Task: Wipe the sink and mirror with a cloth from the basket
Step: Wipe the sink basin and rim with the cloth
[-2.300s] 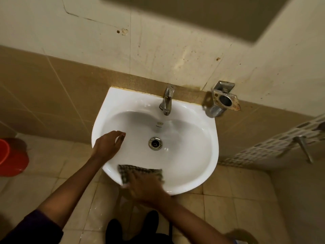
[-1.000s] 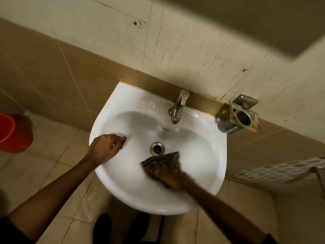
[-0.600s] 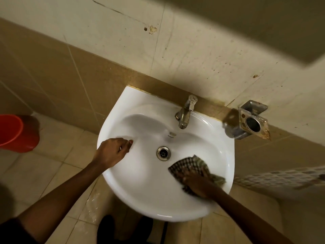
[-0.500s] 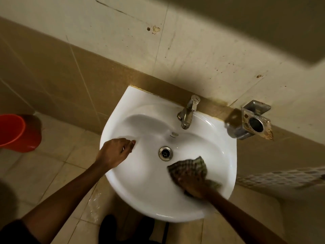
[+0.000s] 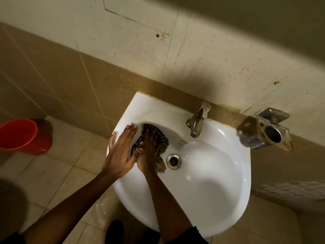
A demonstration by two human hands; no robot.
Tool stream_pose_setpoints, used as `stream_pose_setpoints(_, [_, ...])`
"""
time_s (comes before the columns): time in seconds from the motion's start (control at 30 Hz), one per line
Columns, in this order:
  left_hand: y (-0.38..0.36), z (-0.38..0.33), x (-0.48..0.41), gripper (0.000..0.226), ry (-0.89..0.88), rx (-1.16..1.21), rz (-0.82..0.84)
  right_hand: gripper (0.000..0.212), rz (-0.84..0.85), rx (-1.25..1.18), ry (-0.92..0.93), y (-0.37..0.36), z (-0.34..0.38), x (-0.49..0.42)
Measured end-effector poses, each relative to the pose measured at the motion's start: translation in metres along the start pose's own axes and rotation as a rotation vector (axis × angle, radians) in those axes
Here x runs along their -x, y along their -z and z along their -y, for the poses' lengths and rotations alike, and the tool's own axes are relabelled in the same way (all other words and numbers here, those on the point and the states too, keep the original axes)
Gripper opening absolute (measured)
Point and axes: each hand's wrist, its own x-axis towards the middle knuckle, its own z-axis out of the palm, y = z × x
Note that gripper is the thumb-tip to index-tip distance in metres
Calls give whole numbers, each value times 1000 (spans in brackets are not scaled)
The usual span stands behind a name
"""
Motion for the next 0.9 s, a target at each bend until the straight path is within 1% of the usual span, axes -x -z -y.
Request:
stream_pose_setpoints(0.03, [-1, 1, 0, 67, -1, -7, 0, 70, -107, -25, -103, -7, -7, -6])
stream_pose_setpoints(0.07, [-1, -1, 0, 66, 11, 1, 5, 71, -118, -73, -251, -5, -7, -5])
stream_pose_setpoints(0.1, [-2, -1, 1, 67, 16, 3, 8, 66, -247, -145, -384, -10, -9, -6])
stream_pose_setpoints(0.13, [-2, 0, 1, 67, 13, 3, 10, 61, -273, -258, -426, 4, -5, -4])
stream_pose_setpoints(0.17, [-2, 1, 1, 68, 7, 3, 9, 59, -312, -327, -435, 0, -4, -6])
stream_pose_setpoints(0.2, [-2, 2, 1, 69, 10, 10, 3, 62, -310, -289, -452, 0, -7, -10])
stream_pose_setpoints(0.23, [-2, 2, 1, 69, 8, 14, -2, 70, -330, -221, -459, -5, -10, -15])
stream_pose_setpoints(0.27, [-2, 2, 1, 68, 2, 16, -8, 80, -260, -154, -471, -6, -9, -14])
stream_pose_setpoints(0.3, [-2, 1, 1, 68, -9, 18, -18, 84, -202, -132, -455, -9, -7, -10])
stream_pose_setpoints(0.33, [-2, 1, 1, 68, -23, 23, -19, 79, -158, -105, -408, -10, -7, -3])
stream_pose_setpoints(0.37, [-2, 1, 1, 68, -32, 31, -15, 71, -107, -135, -304, -7, -6, 6])
stream_pose_setpoints(0.4, [-3, 3, 2, 68, -33, 40, -16, 69, 15, -210, -182, -1, -4, 20])
stream_pose_setpoints(0.43, [-2, 3, 2, 69, -30, 49, -22, 74, 94, -273, -96, 6, -2, 34])
stream_pose_setpoints(0.47, [-2, 3, 2, 69, -29, 57, -25, 73, 204, -360, -6, 14, -3, 51])
stream_pose_setpoints(0.5, [-2, 3, 1, 68, -31, 58, -19, 63, 301, -435, 116, 19, -8, 67])
stream_pose_setpoints(0.53, [-2, 3, 2, 68, -33, 58, -7, 51, 412, -503, 196, 28, -17, 86])
stream_pose_setpoints(0.57, [-3, 2, 3, 68, -28, 59, 4, 45, 522, -545, 265, 36, -34, 104])
stream_pose_setpoints(0.6, [-3, 2, 3, 69, -20, 57, 11, 43, 625, -574, 307, 45, -54, 119])
stream_pose_setpoints(0.63, [-3, 1, 3, 69, -18, 54, 18, 43, 705, -606, 283, 62, -78, 129])
stream_pose_setpoints(0.7, [-4, 2, 3, 68, -17, 47, 22, 39, 899, -711, 74, 114, -118, 135])
stream_pose_setpoints(0.73, [-4, 2, 3, 68, -16, 44, 17, 36, 924, -667, -38, 136, -142, 126])
stream_pose_setpoints(0.8, [-4, 1, 3, 69, -17, 42, 9, 31, 795, -354, -41, 182, -176, 97])
stream_pose_setpoints(0.83, [-4, 1, 3, 69, -16, 44, 2, 33, 715, -195, 21, 197, -189, 79])
stream_pose_setpoints(0.87, [-4, 1, 3, 69, -15, 45, -8, 34, 623, -16, 141, 205, -202, 59])
stream_pose_setpoints(0.9, [-4, 1, 3, 70, -16, 44, -16, 32, 486, 215, 276, 209, -209, 43])
